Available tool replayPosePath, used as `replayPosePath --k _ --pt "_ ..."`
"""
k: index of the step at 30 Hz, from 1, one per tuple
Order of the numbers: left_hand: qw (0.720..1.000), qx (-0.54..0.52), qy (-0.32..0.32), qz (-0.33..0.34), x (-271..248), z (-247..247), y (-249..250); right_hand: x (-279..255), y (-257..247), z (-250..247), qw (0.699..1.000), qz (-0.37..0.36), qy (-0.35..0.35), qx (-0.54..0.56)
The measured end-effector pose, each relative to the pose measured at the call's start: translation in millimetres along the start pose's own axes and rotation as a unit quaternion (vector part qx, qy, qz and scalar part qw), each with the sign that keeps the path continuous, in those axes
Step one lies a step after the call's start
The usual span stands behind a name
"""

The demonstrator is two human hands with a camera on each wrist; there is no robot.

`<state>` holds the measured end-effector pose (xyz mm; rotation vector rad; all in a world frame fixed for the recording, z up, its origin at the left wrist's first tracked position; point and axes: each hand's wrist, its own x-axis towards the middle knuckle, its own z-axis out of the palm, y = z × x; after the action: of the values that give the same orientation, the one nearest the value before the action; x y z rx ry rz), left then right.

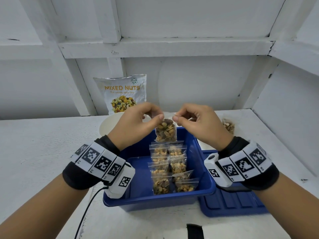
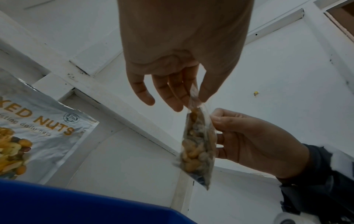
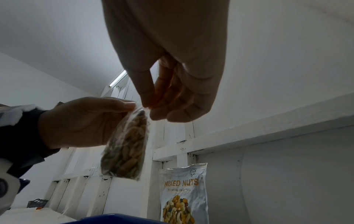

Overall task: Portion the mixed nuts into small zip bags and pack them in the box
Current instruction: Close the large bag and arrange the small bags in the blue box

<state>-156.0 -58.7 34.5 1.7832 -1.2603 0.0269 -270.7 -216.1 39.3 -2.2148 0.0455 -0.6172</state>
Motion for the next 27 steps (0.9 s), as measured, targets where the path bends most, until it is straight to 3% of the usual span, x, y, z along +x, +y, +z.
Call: replayPosePath --k 11,19,27 --pt "0.998 0.051 0.019 0.018 -0.6 5.7 -3.6 -1.2 -2.9 4.7 1.000 0.025 -0.010 -0.007" --pt "0.999 0.031 -0.007 0.016 0.4 8.6 1.5 -2.5 -2.5 4.7 1.000 0.000 0.004 -0.025" --pt "0.996 0.063 -0.005 0.058 0.6 9.4 -0.3 -4.5 -4.2 8.5 0.999 -0.029 -0.004 -0.041"
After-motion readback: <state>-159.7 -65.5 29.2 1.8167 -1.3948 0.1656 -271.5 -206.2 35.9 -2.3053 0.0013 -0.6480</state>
